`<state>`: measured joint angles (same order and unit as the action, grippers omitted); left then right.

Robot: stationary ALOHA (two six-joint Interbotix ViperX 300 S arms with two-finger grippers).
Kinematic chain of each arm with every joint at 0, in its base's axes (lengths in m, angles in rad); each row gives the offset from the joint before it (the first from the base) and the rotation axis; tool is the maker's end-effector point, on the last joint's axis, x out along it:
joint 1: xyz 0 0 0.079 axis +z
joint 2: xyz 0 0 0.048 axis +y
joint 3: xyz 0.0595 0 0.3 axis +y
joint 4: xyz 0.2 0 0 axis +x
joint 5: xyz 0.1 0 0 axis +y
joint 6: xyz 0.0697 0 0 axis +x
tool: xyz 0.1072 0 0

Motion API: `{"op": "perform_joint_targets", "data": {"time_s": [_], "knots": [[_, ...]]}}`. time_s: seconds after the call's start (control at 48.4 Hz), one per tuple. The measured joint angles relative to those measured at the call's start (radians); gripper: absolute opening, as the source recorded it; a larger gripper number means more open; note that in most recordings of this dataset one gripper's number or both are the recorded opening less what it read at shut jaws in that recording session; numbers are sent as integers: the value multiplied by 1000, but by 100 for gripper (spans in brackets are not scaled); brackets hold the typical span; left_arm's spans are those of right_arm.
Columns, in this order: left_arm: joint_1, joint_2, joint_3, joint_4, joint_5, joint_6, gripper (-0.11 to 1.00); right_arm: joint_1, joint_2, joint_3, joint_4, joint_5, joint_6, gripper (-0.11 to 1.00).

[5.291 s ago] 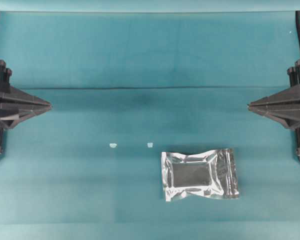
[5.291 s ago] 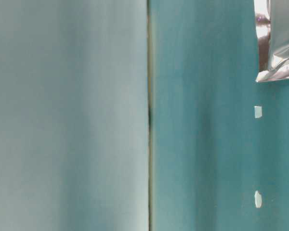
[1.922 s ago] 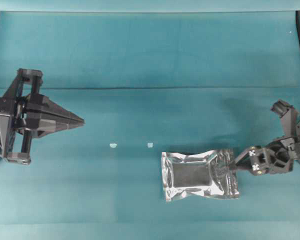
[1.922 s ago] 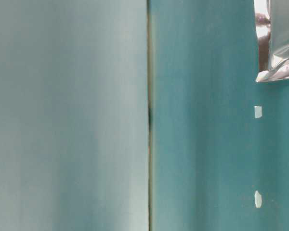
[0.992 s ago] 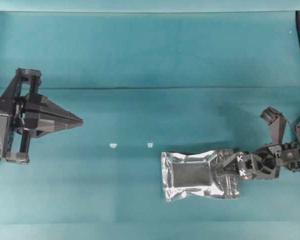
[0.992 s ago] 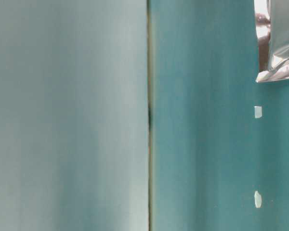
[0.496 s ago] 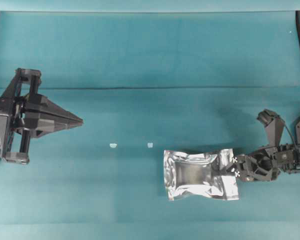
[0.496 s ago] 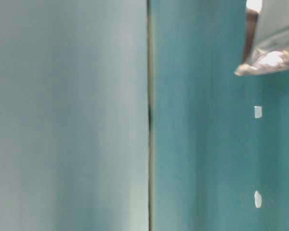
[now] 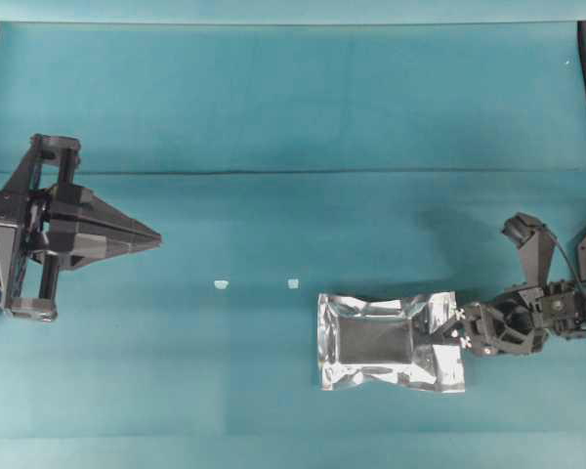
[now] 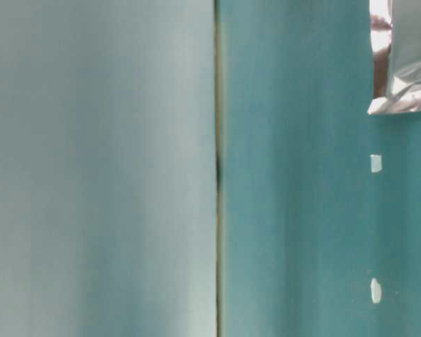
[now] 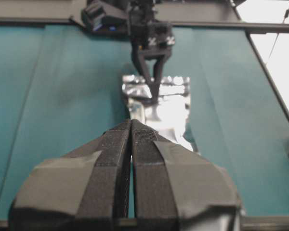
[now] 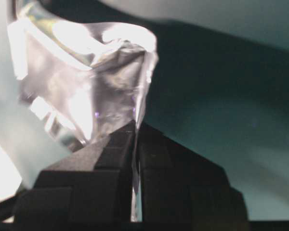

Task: Hand over the silver zip bag and make it stand upright.
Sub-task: 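Close the right gripper on the bag's right edge and lift, then raise the bag and carry it toward the table center, hanging vertically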

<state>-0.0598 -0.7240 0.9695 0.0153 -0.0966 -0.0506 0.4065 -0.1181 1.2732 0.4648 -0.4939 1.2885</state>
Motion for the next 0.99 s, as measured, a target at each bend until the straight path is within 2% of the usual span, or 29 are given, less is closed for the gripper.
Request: {"op": "perform_joint_targets", "data": {"time_s": [0.165,0.372,0.558,0.682,0.806,0.992], "knots": [[0,0,-2,0,0,0,-1,-26,-114,-23,0,114,-147,4],[0,0,-2,0,2,0,-1,-124,-258,-94,-5,399,-362,4],[0,-5,-2,2,2,0,-1,-229,-327,-179,-20,653,-534,4],[0,-15,-2,2,2,0,-1,-291,-345,-249,-46,796,-620,4],[0,-31,0,0,2,0,-1,-353,-350,-357,-89,976,-699,4],[2,-61,3,0,2,0,-1,-393,-327,-500,-166,1215,-741,4]]}}
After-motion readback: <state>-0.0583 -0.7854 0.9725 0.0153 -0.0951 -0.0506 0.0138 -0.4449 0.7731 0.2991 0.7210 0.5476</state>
